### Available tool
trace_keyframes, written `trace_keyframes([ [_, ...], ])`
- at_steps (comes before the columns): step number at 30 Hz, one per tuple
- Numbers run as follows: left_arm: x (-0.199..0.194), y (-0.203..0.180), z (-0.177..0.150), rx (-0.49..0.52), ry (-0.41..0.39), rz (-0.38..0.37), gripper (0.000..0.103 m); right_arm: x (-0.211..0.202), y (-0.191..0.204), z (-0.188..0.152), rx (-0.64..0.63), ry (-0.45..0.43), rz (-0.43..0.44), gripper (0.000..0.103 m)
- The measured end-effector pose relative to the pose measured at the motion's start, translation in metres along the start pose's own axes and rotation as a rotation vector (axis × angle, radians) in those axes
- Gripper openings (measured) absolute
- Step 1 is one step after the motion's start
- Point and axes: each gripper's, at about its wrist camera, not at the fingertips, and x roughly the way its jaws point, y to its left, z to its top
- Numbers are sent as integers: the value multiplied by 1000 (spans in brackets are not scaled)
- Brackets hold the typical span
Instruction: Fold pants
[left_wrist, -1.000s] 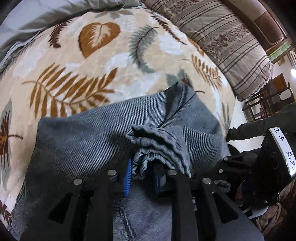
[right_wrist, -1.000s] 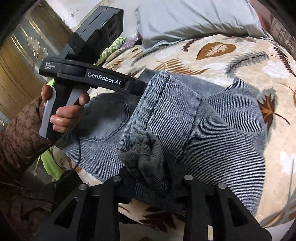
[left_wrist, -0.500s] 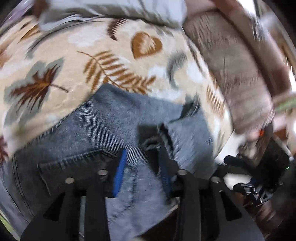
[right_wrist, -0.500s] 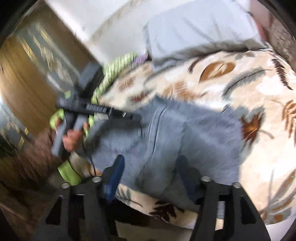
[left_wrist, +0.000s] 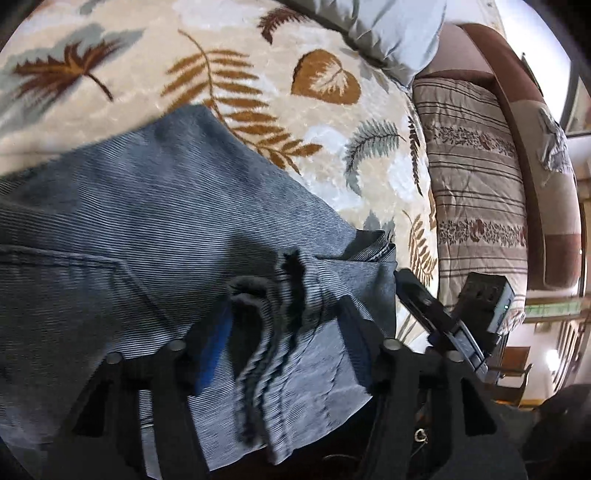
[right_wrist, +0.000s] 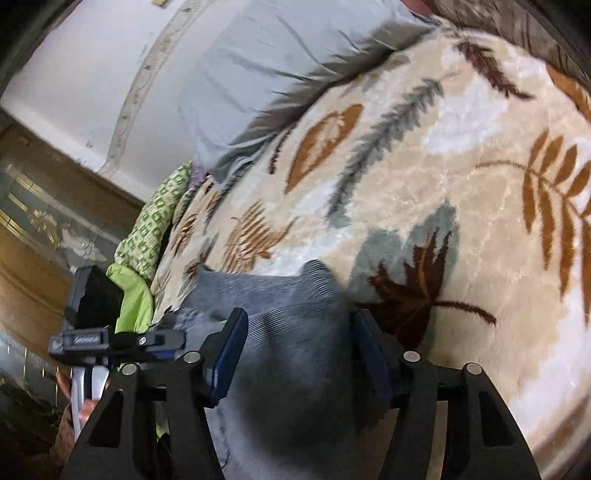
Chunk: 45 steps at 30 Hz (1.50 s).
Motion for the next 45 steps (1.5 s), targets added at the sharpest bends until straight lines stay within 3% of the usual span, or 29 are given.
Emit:
trace_keyframes([
  [2,12,-6,-1,-11,25,-18,58,9,-5,0,18,23,19,23],
  [3,15,-10,-2,-10,28,-22,58,11,-5,0,11,35,15,22],
  [5,13,-17,-3,6,11,-5,33,12,-1,3,-30,47,3,12],
  [7,7,-24,-5,31,-17,22,26,4,12,7,-94,22,1,10],
  [11,10,-31,-10,87,-62,188,26,4,34,11,-248,23,-89,10],
  [16,29,-22,-18,117,-70,282,26,23,17,5,-272,55,-155,12],
  [22,32,-21,-15,126,-79,276,26,30,-4,0,-223,48,-134,15],
  [25,20,-21,-17,95,-62,233,26,18,-5,7,-153,57,-87,25],
  [27,9,-24,-27,98,-72,225,26,4,-6,7,-100,53,-38,26],
  [29,-2,-27,-40,113,-79,209,26,-12,-6,-1,-67,52,2,33],
  [35,3,-21,-68,74,-42,163,26,-22,-1,-35,-59,98,19,34],
  [38,17,-19,-79,90,-28,237,26,-24,-1,-39,-87,88,-24,29],
  [41,19,-22,-86,126,-59,263,26,-15,1,-44,-155,124,-121,23],
  [45,18,-23,-88,139,-67,271,26,-13,8,-43,-189,124,-147,23],
])
